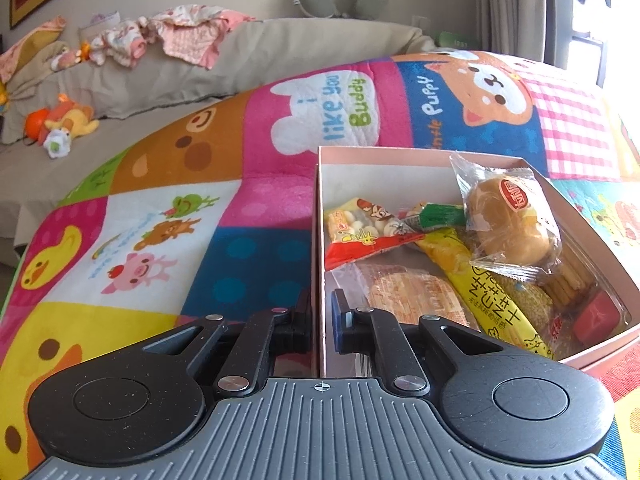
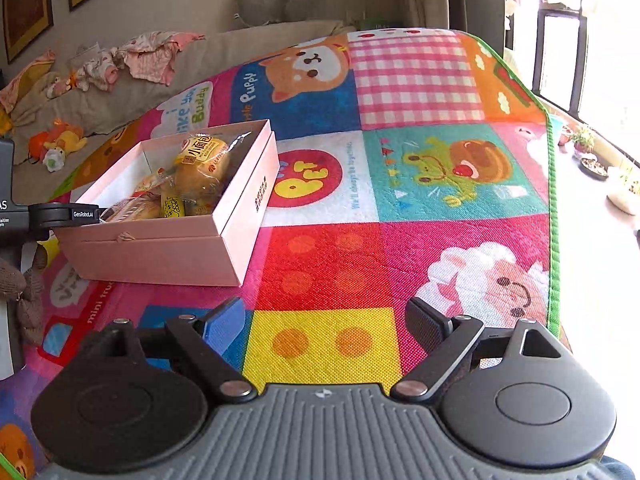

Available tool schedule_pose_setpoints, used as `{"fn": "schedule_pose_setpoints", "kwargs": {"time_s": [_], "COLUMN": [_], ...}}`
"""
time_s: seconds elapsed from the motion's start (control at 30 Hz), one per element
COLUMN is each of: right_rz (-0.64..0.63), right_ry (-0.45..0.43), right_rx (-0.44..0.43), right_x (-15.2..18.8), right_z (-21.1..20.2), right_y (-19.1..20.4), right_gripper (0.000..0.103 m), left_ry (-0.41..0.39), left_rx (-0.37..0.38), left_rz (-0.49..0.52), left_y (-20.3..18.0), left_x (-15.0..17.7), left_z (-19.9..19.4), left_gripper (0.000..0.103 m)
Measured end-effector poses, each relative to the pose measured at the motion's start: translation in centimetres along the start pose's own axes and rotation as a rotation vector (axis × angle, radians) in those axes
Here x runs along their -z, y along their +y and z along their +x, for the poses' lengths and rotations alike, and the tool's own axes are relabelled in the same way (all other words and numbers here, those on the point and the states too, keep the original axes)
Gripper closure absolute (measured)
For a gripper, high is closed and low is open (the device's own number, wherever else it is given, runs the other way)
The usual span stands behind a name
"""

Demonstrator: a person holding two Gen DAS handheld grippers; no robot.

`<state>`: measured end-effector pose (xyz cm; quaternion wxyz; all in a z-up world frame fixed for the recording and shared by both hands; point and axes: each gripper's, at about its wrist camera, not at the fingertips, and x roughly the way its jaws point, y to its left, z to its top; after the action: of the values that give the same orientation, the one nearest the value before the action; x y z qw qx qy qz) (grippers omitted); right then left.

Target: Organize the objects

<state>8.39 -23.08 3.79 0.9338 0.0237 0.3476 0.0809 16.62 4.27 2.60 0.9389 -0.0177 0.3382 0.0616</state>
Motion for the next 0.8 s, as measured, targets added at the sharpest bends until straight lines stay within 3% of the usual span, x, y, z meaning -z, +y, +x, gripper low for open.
{"fn": "schedule_pose_setpoints", "kwargs": {"time_s": [0.1,0.23,0.33,0.43,0.47,0.57,0.67,0.8], "right_rz": [0.01,-0.015,-0.034,-0.051,-0.057,-0.087,-0.12,-0.13], "right_ry": [-0.008,-0.031,-0.054,-0.081,-0.095,-0.118,-0.113,-0.062], "right_rx": [-0.03,-0.046,-0.042,-0.036,-0.036,-0.044,-0.076,-0.113], "right_x": [0.6,1.3,1.7,2.1,2.4,3.5,4.8,5.8], "right_z": [0.3,0.2,-0.5,-2.2,-2.9,-4.9,-6.2,-5.6], "right_y": [-0.2,0.2,-0.1,-0.6,-0.7,-0.2,1.3,3.8], "right_gripper": [0.015,0.014,0.014,0.005,0.0,0.0,0.0,0.0], "left_ry": [0.008,0.001,-0.025,-0.126,-0.171,-0.286,-0.21,-0.116], "left_rx": [-0.004,0.03,0.053,0.021,0.007,-0.061,0.013,0.076], "left_rz": [-0.007,-0.101,-0.118,-0.05,-0.04,-0.003,0.011,0.029], "left_y": [-0.8,0.0,0.7,0.6,0.7,0.6,0.4,-0.9], "left_x": [-0.2,-0.5,-0.6,0.6,1.2,4.2,8.0,11.7], "left_z": [0.1,0.5,-1.1,-5.3,-7.1,-12.9,-15.8,-15.6], "left_gripper": [0.093,0.092,0.087,0.073,0.072,0.077,0.077,0.076]}}
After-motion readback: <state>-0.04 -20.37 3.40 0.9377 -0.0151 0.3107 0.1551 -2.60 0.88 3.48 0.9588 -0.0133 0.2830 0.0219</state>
